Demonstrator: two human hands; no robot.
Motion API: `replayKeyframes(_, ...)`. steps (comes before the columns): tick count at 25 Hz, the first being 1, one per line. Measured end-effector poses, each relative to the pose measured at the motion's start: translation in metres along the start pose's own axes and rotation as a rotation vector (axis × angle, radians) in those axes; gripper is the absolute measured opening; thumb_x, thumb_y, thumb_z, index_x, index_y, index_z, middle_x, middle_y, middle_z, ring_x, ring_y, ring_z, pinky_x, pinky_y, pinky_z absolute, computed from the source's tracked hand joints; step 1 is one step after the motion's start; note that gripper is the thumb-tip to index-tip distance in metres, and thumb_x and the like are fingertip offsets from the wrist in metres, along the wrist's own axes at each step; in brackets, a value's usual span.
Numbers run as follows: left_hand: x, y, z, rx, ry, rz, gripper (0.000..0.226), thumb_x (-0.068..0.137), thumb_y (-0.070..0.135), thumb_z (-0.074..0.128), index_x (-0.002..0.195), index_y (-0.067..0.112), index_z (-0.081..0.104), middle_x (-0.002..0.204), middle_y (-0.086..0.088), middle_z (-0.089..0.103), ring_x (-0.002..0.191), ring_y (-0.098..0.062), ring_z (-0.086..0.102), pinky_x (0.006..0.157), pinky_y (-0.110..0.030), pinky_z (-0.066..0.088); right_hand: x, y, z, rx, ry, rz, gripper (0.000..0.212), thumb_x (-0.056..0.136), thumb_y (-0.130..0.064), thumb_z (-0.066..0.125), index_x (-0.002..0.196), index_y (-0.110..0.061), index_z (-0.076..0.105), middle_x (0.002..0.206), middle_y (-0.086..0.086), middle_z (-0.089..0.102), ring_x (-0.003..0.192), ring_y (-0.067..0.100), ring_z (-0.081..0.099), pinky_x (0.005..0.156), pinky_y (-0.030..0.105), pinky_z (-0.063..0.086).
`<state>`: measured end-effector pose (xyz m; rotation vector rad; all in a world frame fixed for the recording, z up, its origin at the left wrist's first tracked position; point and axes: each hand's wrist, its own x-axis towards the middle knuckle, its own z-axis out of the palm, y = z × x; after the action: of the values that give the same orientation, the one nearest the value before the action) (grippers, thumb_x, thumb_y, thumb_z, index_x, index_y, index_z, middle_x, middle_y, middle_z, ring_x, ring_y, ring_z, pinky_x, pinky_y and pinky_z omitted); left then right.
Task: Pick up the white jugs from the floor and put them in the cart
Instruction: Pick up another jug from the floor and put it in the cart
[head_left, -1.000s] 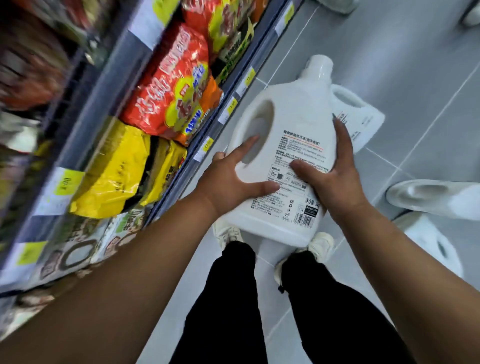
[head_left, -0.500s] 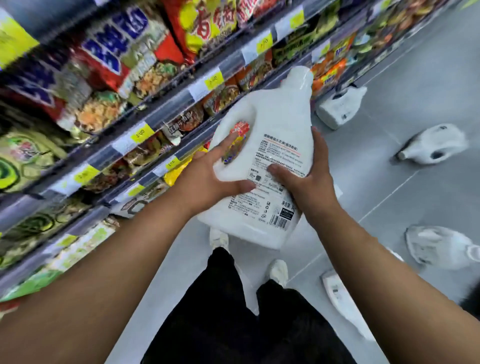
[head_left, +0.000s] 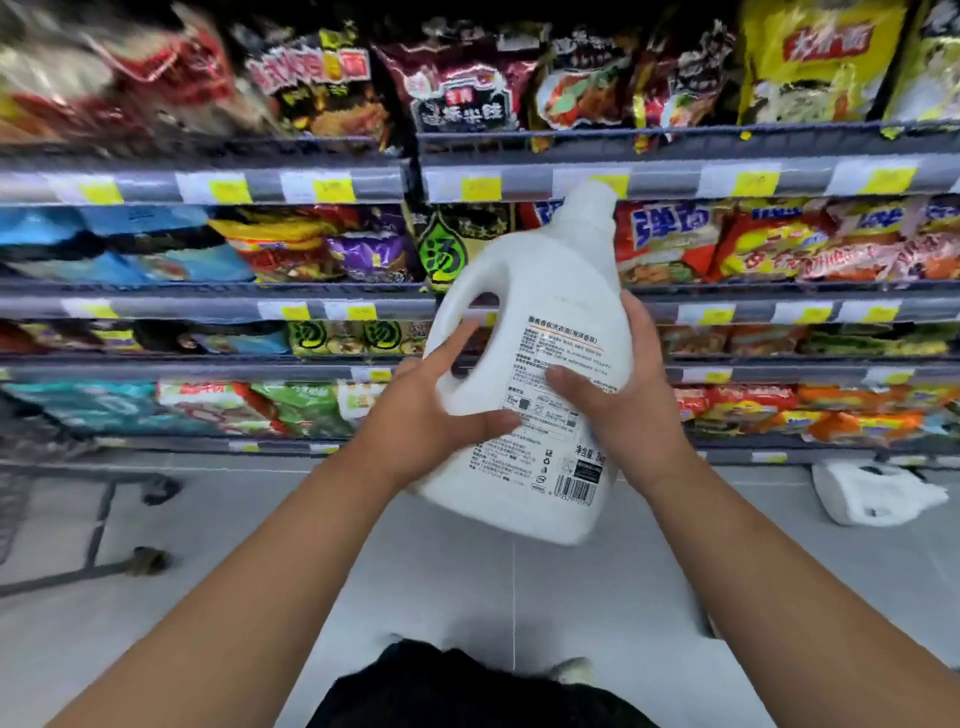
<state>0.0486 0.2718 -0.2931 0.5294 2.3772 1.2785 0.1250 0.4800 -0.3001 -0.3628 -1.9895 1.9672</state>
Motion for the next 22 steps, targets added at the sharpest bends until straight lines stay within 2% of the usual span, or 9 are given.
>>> replayKeyframes(4,-0.082,-0.053,-0.087,-0.040,0.216,-0.115,0.116,0.040,0.082,0.079,0.136,0.073,0.015,0.138,0.003,0.053,0.125,-0.019,0.054,0.105,-0.046,0.045,-0.019,-0.019,0.118,0.017,-0.240,-0.013,0.104,0.057,-0.041,0.090,0.144,-0.035,0.032,0.136,-0.003,0.056,0.121,0.016,0.058,0.098,0.052,0.049)
replayKeyframes(7,-0.142,-0.088,-0.149,-0.056,0.329,-0.163,0.117,0.040,0.081,0.079,0.136,0.074,0.012,0.147,0.003,0.045,0.133,-0.018,0.046,0.108,-0.047,0.042,-0.042,-0.029,0.206,0.020,-0.373,-0.041,0.101,0.057,-0.041,0.089,0.142,-0.034,0.035,0.135,-0.003,0.057,0.121,0.017,0.058,0.098,0.052,0.048)
replayKeyframes(11,-0.230,-0.145,-0.230,-0.028,0.446,-0.278,0.134,0.040,0.082,0.078,0.147,0.061,-0.001,0.157,0.008,0.031,0.142,-0.016,0.035,0.110,-0.049,0.039,-0.093,-0.031,0.331,0.034,-0.527,-0.023,0.093,0.056,-0.038,0.087,0.137,-0.037,0.041,0.123,-0.011,0.064,0.112,0.012,0.063,0.093,0.043,0.052)
replayKeyframes(13,-0.270,-0.174,-0.265,-0.040,0.506,-0.299,0.138,0.041,0.079,0.082,0.149,0.057,-0.002,0.157,0.011,0.030,0.143,-0.014,0.033,0.110,-0.049,0.038,-0.118,-0.028,0.388,0.043,-0.595,-0.015,0.090,0.058,-0.032,0.088,0.135,-0.035,0.043,0.119,-0.011,0.066,0.108,0.010,0.064,0.089,0.037,0.054)
replayKeyframes(16,-0.319,-0.207,-0.299,-0.089,0.597,-0.375,0.135,0.048,0.066,0.088,0.151,0.052,0.001,0.155,0.015,0.030,0.141,-0.011,0.033,0.113,-0.043,0.035,-0.146,-0.028,0.454,0.068,-0.703,-0.011,0.076,0.064,-0.012,0.085,0.124,-0.037,0.047,0.107,-0.024,0.068,0.098,-0.001,0.066,0.076,0.017,0.052)
replayKeyframes(17,-0.334,-0.218,-0.308,-0.122,0.629,-0.385,0.132,0.050,0.061,0.090,0.151,0.050,0.005,0.153,0.018,0.032,0.140,-0.009,0.034,0.113,-0.041,0.035,-0.153,-0.027,0.476,0.054,-0.745,-0.015,0.074,0.065,-0.008,0.084,0.123,-0.036,0.048,0.105,-0.026,0.068,0.096,-0.003,0.065,0.075,0.016,0.051)
replayKeyframes(20,-0.366,-0.253,-0.332,-0.163,0.725,-0.442,0.131,0.046,0.066,0.089,0.149,0.052,0.009,0.148,0.015,0.043,0.136,-0.013,0.042,0.109,-0.043,0.041,-0.165,-0.023,0.534,0.017,-0.863,-0.004,0.080,0.063,-0.016,0.083,0.131,-0.034,0.045,0.111,-0.018,0.068,0.101,0.002,0.065,0.079,0.020,0.052)
replayKeyframes(22,-0.379,-0.267,-0.349,-0.189,0.776,-0.481,0.124,0.053,0.056,0.090,0.148,0.052,0.010,0.141,0.018,0.045,0.127,-0.009,0.046,0.102,-0.029,0.040,-0.167,-0.019,0.572,0.009,-0.933,0.002,0.079,0.063,-0.018,0.084,0.130,-0.036,0.045,0.115,-0.013,0.066,0.105,0.006,0.064,0.082,0.024,0.053)
